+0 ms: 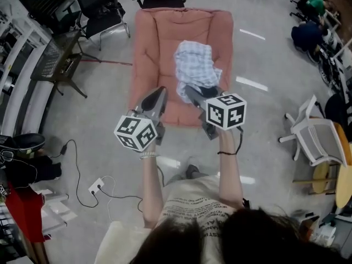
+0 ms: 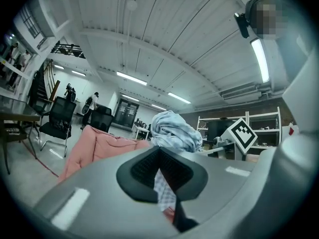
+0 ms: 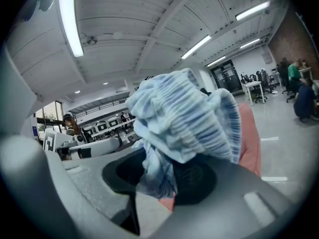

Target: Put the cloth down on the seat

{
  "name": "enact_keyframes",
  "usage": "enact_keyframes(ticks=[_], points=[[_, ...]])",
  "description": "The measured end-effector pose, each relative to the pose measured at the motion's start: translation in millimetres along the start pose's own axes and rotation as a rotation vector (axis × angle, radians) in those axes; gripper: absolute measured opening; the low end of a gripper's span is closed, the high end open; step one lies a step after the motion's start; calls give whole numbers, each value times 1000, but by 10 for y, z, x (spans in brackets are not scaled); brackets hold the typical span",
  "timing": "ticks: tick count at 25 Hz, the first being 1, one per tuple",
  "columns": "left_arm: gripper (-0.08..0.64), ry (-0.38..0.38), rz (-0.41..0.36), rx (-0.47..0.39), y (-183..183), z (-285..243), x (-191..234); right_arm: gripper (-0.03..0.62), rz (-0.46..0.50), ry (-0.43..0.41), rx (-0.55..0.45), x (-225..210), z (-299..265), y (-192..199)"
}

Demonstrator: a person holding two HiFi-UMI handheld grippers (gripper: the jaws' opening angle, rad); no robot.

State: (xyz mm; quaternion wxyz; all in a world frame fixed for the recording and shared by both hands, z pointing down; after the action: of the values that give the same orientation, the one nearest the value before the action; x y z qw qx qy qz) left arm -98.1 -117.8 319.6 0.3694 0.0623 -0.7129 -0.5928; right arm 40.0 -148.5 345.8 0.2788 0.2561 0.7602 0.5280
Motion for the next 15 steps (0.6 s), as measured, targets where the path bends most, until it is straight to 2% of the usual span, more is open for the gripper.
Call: enact_keyframes(ticks=[6, 15], points=[[-8, -47, 30, 10, 55, -103, 246, 164, 7, -38, 42, -95, -284, 63], [-8, -43, 51, 71, 78, -363, 615, 164, 25, -59, 79, -180, -740, 90]])
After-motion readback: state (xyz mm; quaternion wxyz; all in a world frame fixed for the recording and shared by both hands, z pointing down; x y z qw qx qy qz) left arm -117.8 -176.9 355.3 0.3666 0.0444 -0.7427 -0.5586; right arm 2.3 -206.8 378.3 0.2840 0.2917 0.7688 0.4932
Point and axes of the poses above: the fingertips, and each gripper's own axes: z backward along the fingers, x to its left, y out of its underside, the point moved 4 cm from there along z, backward along the fingers, and after that the axes turned 13 degrees about z, right-handed, at the moved point
